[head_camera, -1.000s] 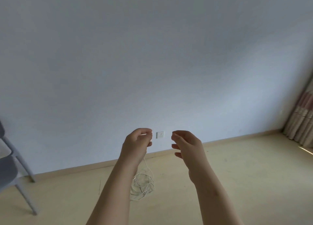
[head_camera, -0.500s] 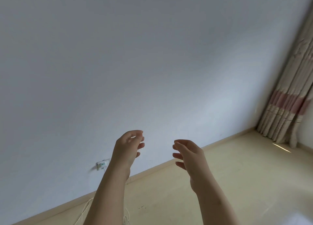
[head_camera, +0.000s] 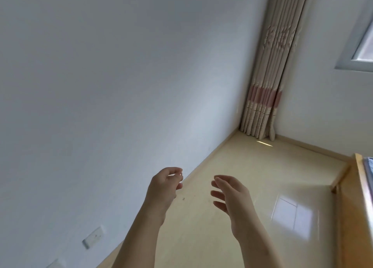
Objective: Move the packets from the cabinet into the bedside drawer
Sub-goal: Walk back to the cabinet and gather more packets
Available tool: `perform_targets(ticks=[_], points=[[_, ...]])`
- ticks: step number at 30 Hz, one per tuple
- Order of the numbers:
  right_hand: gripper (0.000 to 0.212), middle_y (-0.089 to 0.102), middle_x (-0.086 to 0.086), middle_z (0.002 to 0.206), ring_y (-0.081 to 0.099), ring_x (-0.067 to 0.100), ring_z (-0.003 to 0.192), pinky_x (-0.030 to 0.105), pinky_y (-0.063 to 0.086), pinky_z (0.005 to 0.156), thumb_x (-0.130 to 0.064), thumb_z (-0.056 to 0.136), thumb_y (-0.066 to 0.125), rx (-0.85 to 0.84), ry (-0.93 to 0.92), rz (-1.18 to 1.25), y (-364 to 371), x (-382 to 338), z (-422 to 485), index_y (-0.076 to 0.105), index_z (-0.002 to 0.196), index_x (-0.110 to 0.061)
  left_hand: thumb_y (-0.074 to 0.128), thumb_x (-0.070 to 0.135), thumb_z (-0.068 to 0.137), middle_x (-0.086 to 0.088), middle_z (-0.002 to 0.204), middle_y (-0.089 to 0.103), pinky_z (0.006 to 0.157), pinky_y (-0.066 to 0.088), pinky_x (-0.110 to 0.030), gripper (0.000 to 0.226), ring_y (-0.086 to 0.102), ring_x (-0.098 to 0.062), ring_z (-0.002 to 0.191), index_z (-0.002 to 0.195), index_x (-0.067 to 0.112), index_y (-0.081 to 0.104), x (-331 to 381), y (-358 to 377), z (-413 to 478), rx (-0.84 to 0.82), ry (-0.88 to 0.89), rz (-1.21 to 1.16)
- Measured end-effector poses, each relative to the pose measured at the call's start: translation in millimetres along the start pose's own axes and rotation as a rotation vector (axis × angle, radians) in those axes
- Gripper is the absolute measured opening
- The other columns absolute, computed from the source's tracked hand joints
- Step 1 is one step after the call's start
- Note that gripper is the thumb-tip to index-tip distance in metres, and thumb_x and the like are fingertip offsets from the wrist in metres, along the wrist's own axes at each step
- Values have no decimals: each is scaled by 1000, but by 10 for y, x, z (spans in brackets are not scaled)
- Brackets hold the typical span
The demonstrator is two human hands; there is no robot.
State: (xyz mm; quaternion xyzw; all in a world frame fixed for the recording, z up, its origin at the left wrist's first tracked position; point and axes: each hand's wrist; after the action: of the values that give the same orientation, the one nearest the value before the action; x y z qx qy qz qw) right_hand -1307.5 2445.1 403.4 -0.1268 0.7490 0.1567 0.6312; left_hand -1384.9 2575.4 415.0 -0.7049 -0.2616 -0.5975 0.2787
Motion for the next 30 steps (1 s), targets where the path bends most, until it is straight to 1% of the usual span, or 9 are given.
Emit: perform_targets(ticks=[2, 4, 8, 14, 16, 19, 24, 28, 30], points=[[9, 65, 2, 102, 63, 18, 91, 31, 50, 75, -17, 93, 54, 77, 36, 21, -158, 17, 308, 63, 93, -19, 49, 17, 95, 2, 95, 65, 81, 49, -34, 15, 64, -15, 91, 90, 26, 61, -3, 295, 327, -66, -12, 20], [9, 65, 3, 102, 63, 19, 91, 30, 50, 74, -17, 93, 54, 149, 43, 41, -352, 10, 622, 63, 92, -19, 49, 17, 95, 2, 94, 65, 81, 49, -33, 16, 64, -14, 88, 89, 25, 61, -6, 637, 619, -135, -14, 37], [10, 65, 3, 100, 61, 18, 87, 30, 48, 73, -16, 93, 53, 250, 33, 53, -797, -42, 1304, 62, 91, -18, 49, 17, 96, 1, 99, 64, 80, 50, -31, 15, 63, -11, 87, 91, 26, 60, -24, 1433, 1176, -281, -17, 85], [10, 64, 2, 94, 60, 16, 82, 29, 47, 73, -16, 92, 53, 357, -49, 48, -1710, -397, 2502, 62, 88, -19, 48, 21, 97, 2, 100, 63, 84, 50, -32, 13, 63, -13, 94, 100, 25, 60, 279, 2895, 2074, -420, 75, 111], [10, 64, 2, 95, 60, 16, 83, 29, 47, 72, -16, 93, 53, 379, -49, 45, -2048, -488, 2856, 62, 90, -19, 49, 20, 96, 2, 100, 64, 84, 50, -33, 13, 64, -14, 94, 98, 25, 61, 356, 3346, 2313, -446, 59, 112], [10, 65, 2, 97, 61, 16, 84, 29, 47, 73, -17, 93, 53, 383, -2, 29, -2449, -525, 3380, 62, 93, -18, 50, 18, 95, -1, 99, 65, 83, 51, -34, 13, 64, -16, 93, 94, 25, 61, 399, 3905, 2717, -431, 5, 97], [10, 64, 2, 98, 61, 16, 85, 29, 48, 74, -18, 93, 52, 411, 44, 18, -2923, -612, 4396, 62, 93, -19, 50, 17, 95, -1, 96, 63, 83, 51, -36, 13, 63, -17, 91, 100, 21, 62, 554, 4760, 3586, -430, 6, 86], [10, 63, 3, 97, 59, 16, 82, 28, 47, 71, -16, 93, 52, 464, 66, 19, -3317, -655, 5261, 61, 91, -18, 50, 15, 95, -1, 95, 63, 74, 47, -28, 13, 60, -14, 84, 99, 20, 62, 608, 5520, 4297, -499, 42, 90], [10, 62, 3, 97, 59, 16, 82, 29, 46, 71, -16, 93, 52, 500, 77, 15, -3494, -679, 5693, 62, 90, -18, 50, 15, 95, -2, 96, 63, 73, 45, -26, 14, 61, -15, 85, 95, 22, 61, 616, 5875, 4673, -538, 59, 101]])
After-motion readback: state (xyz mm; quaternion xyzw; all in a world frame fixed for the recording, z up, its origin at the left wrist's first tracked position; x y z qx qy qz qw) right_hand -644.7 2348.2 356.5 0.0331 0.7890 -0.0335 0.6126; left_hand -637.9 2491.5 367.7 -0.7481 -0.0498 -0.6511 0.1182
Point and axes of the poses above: each hand's wrist, its own z-axis towards the middle knuckle, its own y-axis out of the palm, x = y × z
